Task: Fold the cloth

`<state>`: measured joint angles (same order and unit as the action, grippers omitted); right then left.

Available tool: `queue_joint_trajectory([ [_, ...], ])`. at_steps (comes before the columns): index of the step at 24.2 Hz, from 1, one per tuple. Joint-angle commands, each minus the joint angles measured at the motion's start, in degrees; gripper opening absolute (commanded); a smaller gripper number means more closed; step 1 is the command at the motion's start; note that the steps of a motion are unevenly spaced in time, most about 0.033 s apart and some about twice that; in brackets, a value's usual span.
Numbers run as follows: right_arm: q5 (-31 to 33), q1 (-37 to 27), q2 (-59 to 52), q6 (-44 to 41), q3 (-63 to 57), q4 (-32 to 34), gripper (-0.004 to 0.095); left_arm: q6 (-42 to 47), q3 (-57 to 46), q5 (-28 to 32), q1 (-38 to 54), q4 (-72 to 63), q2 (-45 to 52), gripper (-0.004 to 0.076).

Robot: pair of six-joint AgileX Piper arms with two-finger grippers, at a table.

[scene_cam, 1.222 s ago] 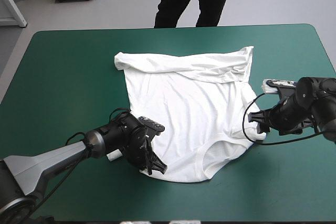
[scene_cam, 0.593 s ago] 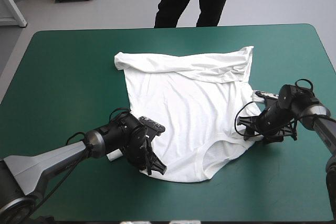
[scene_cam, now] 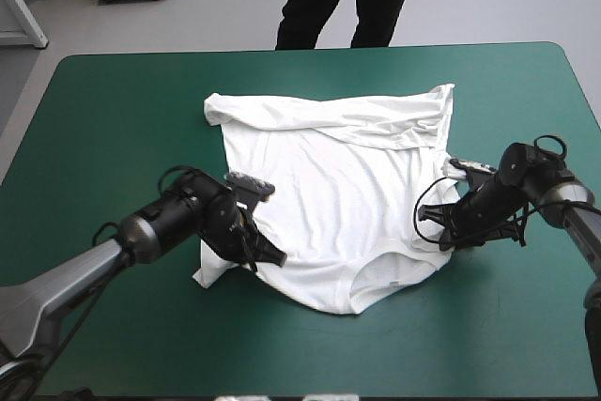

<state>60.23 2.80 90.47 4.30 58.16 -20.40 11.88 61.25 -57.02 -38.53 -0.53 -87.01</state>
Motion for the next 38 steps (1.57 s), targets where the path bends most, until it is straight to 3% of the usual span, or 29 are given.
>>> queue_joint_trajectory([
  [1, 5.0, 0.2, -9.4, 0.9, 8.1, -1.5, -0.0017, -0.6, 9.6, -2.3, 5.2, 2.3, 7.9, -0.0009],
  [4, 9.3, 0.2, -15.3, 0.1, 20.9, -2.2, -0.0017, -4.6, 22.0, -4.4, 8.8, 4.7, 12.5, -0.0009],
  [9, 10.3, 0.2, -16.8, 0.3, 43.2, -5.0, -0.0017, -7.1, 42.0, -3.4, 8.9, 10.5, 13.6, -0.0009],
  [11, 8.5, 0.2, -16.8, 1.4, 55.0, -6.0, -0.0017, -8.0, 51.8, -0.1, 8.9, 11.2, 13.6, -0.0009],
  [18, 2.8, 0.2, -16.8, 5.6, 73.7, -9.7, -0.0016, -17.9, 68.6, 9.6, 8.9, 7.2, 13.6, -0.0009],
  [29, -12.9, 0.2, -16.8, 12.0, 87.4, -11.6, -0.0015, -30.8, 78.9, 28.1, 8.9, -4.6, 13.6, -0.0009],
  [35, -13.7, 0.2, -16.8, 12.3, 89.6, -11.6, -0.0015, -32.7, 81.7, 28.9, 8.9, -9.0, 13.6, -0.0009],
  [38, -12.2, 0.2, -16.8, 11.2, 89.6, -11.7, -0.0015, -32.7, 82.0, 26.4, 8.9, -9.2, 13.6, -0.0009],
])
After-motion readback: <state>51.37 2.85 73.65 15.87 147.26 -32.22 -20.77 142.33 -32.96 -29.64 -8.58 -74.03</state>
